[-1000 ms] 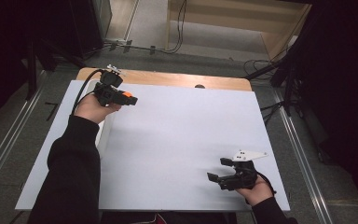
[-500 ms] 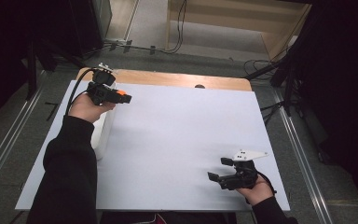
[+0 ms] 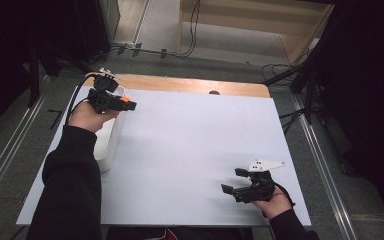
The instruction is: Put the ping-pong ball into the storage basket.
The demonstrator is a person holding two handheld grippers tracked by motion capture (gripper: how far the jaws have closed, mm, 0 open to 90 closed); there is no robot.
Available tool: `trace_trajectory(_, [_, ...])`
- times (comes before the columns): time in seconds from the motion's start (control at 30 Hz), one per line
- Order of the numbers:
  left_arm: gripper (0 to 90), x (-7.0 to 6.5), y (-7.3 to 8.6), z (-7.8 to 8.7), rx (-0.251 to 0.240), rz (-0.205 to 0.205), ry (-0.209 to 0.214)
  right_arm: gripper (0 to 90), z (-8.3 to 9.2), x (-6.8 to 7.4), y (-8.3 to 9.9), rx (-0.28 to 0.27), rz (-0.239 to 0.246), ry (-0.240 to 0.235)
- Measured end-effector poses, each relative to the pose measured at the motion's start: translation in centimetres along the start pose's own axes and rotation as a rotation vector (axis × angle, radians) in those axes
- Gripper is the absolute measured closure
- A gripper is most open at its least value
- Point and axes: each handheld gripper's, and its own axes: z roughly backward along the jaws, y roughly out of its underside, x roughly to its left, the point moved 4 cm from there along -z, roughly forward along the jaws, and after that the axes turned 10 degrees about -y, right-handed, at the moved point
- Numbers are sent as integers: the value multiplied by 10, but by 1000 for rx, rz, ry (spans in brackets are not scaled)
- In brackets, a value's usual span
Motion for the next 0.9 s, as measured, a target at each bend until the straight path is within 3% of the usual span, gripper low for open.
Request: trace_trajectory(0.9, [508, 24, 11, 7, -12, 72, -53, 129, -6, 0, -4, 13, 17, -16])
